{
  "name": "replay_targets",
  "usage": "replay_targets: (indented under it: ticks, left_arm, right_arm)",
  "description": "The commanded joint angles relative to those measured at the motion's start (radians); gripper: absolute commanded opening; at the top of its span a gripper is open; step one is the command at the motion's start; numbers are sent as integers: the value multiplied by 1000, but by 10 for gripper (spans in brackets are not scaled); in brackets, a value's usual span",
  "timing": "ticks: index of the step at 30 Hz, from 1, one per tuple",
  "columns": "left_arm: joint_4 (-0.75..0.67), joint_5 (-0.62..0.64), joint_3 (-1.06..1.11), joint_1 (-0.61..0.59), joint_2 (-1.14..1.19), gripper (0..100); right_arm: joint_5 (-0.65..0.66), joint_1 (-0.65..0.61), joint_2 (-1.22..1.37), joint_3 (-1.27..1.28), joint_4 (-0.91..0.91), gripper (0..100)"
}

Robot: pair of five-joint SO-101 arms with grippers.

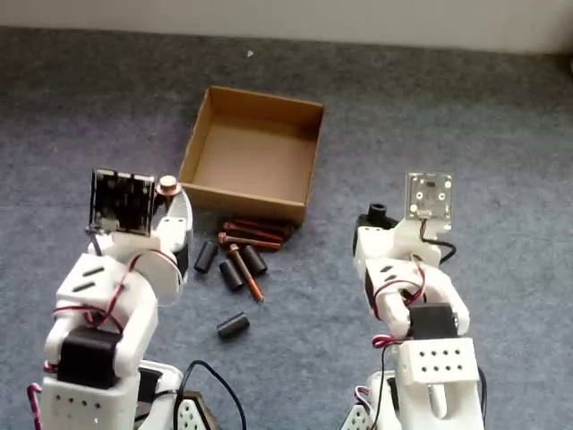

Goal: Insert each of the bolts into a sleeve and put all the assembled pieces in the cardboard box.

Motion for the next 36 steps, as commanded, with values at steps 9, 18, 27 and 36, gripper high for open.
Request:
replay_targets:
  ticks: [9, 18, 27, 36]
  left_arm:
    - [-273, 57, 157, 236, -335, 5]
    - [-325, 112, 151, 312, -447, 5]
    - [-379, 115, 157, 315, -456, 5]
    - [-377, 189, 156, 314, -456, 6]
  right_arm:
    - [12, -200, -168, -12, -15, 5]
    - [160, -437, -217, -12, -19, 5]
    - [295, -564, -335, 25, -97, 5]
    - [373, -613, -404, 266, -369, 5]
